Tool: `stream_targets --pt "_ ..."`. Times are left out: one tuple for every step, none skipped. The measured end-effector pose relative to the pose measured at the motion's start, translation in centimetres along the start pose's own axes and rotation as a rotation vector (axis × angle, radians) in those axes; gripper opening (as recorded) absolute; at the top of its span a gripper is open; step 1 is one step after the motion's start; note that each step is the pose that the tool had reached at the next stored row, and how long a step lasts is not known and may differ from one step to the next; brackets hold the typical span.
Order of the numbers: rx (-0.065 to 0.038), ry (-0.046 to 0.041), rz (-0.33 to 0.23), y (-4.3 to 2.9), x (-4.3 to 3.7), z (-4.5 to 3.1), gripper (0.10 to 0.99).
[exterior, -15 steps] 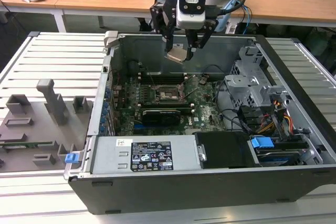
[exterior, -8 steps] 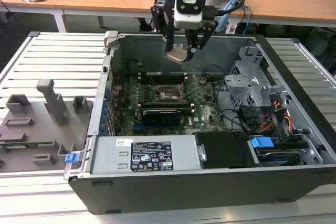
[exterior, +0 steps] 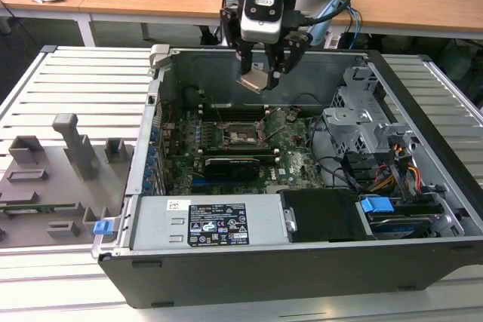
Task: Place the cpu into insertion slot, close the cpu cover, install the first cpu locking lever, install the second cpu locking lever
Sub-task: 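Place the cpu into insertion slot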
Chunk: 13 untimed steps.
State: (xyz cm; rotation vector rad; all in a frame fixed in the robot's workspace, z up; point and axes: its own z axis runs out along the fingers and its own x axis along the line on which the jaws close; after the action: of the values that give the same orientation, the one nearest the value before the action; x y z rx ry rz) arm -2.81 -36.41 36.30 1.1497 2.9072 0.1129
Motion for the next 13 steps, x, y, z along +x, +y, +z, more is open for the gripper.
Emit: stream_targets --pt "0.0 -0.001 0.014 0.0 0.0 0.02 0.541" --pt "0.0 -0.0024 0.033 0.0 0.0 0.06 0.541" --pt "-0.001 -0.0034 0.046 0.0 0.0 0.08 0.541" --pt "-0.001 -0.0044 0.061 -0.01 0.0 0.1 0.541" --pt "-0.001 -0.0053 0.073 -0.01 0.0 0.13 0.541" --pt "-0.001 -0.0063 0.087 -0.01 0.0 0.15 0.541" --pt "-0.001 -0.0072 0.1 -0.01 0.0 0.17 0.541" --pt "-0.002 -0.008 0.111 -0.01 0.0 0.19 0.541" --pt "-0.002 -0.0089 0.123 -0.01 0.0 0.21 0.541" --pt "-0.002 -0.0104 0.145 -0.02 0.0 0.24 0.541" --pt "-0.002 -0.0122 0.169 -0.02 0.0 0.27 0.541" --pt "-0.003 -0.0133 0.185 -0.02 0.0 0.3 0.541" --pt "-0.003 -0.0141 0.196 -0.02 0.0 0.31 0.541"
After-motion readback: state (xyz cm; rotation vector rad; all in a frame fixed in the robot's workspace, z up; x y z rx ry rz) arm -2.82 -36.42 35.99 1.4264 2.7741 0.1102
